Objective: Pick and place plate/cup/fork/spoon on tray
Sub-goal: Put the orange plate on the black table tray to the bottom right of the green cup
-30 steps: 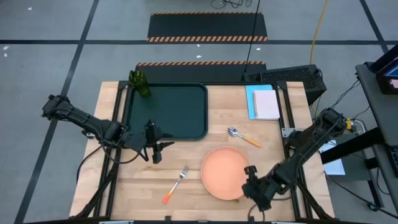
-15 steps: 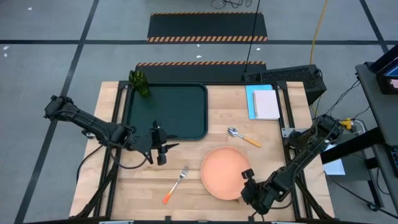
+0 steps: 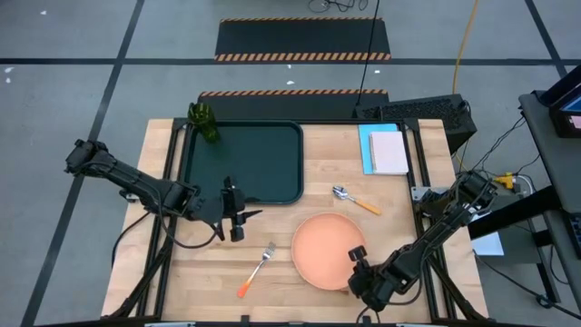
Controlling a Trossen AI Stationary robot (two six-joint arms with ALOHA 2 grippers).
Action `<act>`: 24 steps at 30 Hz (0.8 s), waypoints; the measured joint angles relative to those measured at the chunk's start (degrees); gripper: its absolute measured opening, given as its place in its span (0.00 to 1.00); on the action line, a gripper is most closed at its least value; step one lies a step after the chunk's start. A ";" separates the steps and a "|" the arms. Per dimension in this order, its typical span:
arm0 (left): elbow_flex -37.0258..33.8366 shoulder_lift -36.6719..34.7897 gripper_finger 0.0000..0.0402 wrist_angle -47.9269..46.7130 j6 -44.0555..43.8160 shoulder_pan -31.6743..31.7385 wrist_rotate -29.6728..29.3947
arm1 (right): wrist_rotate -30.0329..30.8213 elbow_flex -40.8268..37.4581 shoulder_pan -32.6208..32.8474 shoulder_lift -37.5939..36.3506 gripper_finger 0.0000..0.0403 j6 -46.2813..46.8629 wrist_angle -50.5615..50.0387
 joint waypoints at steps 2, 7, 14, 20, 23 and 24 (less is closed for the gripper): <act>0.00 0.00 0.35 0.73 -0.14 0.00 0.00 | -0.73 0.00 0.04 -0.03 0.04 -0.47 0.27; 0.00 0.01 0.35 0.87 -0.05 0.00 0.00 | -3.29 -0.04 0.37 -1.40 0.02 -0.44 0.17; 0.00 -0.04 0.35 0.91 1.45 0.57 0.02 | -1.52 -0.02 0.41 -11.22 0.00 -2.11 0.46; 0.00 -0.21 0.35 0.99 0.21 0.48 0.52 | 9.35 0.02 -1.00 -17.13 0.00 -11.95 4.10; 0.00 -0.94 0.35 1.19 -0.29 0.48 0.52 | 11.74 0.02 -3.23 -18.19 0.00 -19.35 6.17; 0.00 -1.06 0.35 1.31 -0.72 0.48 0.51 | 11.78 0.02 -4.37 -18.40 0.00 -21.63 6.77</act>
